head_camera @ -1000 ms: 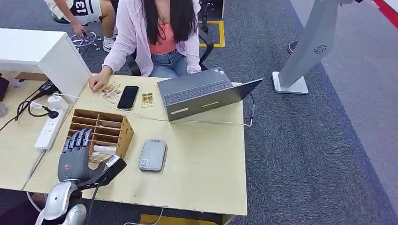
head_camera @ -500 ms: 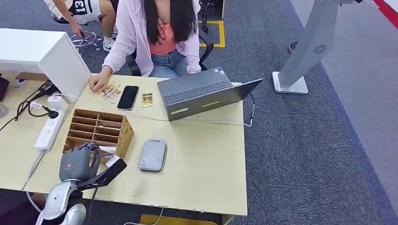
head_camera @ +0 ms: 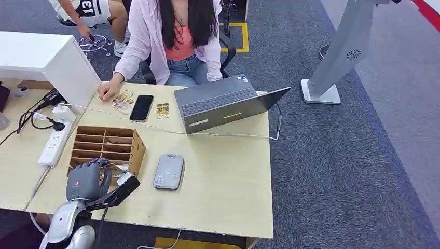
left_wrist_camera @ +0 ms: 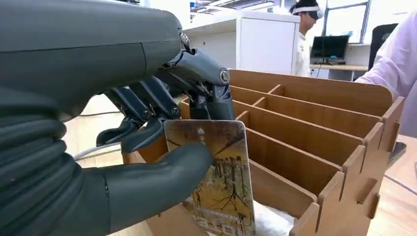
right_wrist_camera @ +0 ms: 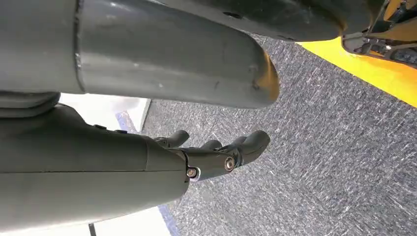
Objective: Pass the card to the sensor for recognition and then transmit it.
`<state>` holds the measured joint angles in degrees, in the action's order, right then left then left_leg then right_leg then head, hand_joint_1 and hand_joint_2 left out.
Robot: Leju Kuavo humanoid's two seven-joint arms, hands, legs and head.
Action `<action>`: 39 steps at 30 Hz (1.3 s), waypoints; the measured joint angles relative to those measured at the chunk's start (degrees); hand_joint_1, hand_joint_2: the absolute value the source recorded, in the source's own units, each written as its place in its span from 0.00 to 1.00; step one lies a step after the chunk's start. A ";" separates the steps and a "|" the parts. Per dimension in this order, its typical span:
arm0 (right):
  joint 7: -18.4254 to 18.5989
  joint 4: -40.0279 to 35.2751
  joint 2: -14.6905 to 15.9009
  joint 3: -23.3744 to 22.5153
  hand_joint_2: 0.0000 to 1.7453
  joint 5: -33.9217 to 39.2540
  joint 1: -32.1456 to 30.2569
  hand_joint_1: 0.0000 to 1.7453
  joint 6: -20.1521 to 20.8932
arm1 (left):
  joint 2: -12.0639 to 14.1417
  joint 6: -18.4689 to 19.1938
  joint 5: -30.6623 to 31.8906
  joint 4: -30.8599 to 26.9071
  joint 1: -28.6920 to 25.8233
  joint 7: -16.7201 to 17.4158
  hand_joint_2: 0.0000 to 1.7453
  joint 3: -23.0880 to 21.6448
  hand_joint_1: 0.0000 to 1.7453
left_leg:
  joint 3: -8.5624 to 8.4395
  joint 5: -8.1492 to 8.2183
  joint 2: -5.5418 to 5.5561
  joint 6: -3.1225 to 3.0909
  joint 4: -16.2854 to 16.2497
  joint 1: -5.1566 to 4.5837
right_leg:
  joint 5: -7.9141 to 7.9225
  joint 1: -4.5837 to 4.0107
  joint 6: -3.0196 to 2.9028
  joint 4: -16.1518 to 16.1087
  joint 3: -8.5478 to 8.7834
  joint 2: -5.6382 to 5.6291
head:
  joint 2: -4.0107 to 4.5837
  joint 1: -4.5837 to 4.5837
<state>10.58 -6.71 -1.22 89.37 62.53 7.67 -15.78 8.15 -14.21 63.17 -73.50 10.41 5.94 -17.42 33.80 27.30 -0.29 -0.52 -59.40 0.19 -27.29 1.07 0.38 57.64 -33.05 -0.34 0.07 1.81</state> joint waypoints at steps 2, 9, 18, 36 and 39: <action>0.02 0.00 0.00 0.00 0.00 -0.07 0.00 0.00 0.00 | 0.02 0.00 -0.35 0.00 0.17 -0.09 1.00 0.00 1.00 | 0.00 0.00 0.00 0.00 0.00 0.00 | 0.00 0.00 0.00 0.00 0.00 0.00 | 0.00 0.00; -0.28 0.00 0.02 0.00 0.00 -0.37 0.03 0.00 -0.07 | 0.48 0.04 -1.51 0.00 3.63 -1.18 1.00 0.00 1.00 | -0.01 -0.02 0.00 0.01 0.00 0.00 | 0.03 0.00 -0.02 0.00 0.00 0.00 | 0.00 0.00; -0.98 0.00 0.02 0.00 0.00 -0.81 0.25 0.00 -0.37 | 1.07 1.34 -4.68 -0.24 17.16 -4.11 1.00 -0.07 1.00 | 0.06 -0.20 0.11 0.00 -0.01 0.03 | 0.11 -0.02 -0.02 0.01 -0.01 0.11 | 0.00 -0.04; -0.48 -0.02 0.00 0.00 0.00 -6.69 0.53 0.00 1.05 | 1.44 -3.65 -6.32 18.41 46.29 -4.88 1.00 -1.07 1.00 | 0.06 -0.27 0.02 0.04 -0.02 0.03 | 0.24 -0.03 -0.07 0.04 -0.08 0.02 | 0.00 -0.09; -0.50 -0.02 0.00 0.00 0.00 -6.71 0.64 0.00 1.14 | 1.16 -4.33 -6.25 21.90 48.37 -5.11 1.00 -1.09 1.00 | 0.07 -0.27 0.03 0.04 -0.02 0.02 | 0.24 -0.03 -0.07 0.04 -0.08 0.03 | 0.00 -0.07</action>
<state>10.08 -6.73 -1.22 89.37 55.82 8.30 -14.64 9.31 -18.54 56.92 -51.61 58.78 0.83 -18.51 33.87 27.03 -0.26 -0.47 -59.42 0.21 -27.05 1.04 0.30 57.67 -33.13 -0.31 0.07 1.75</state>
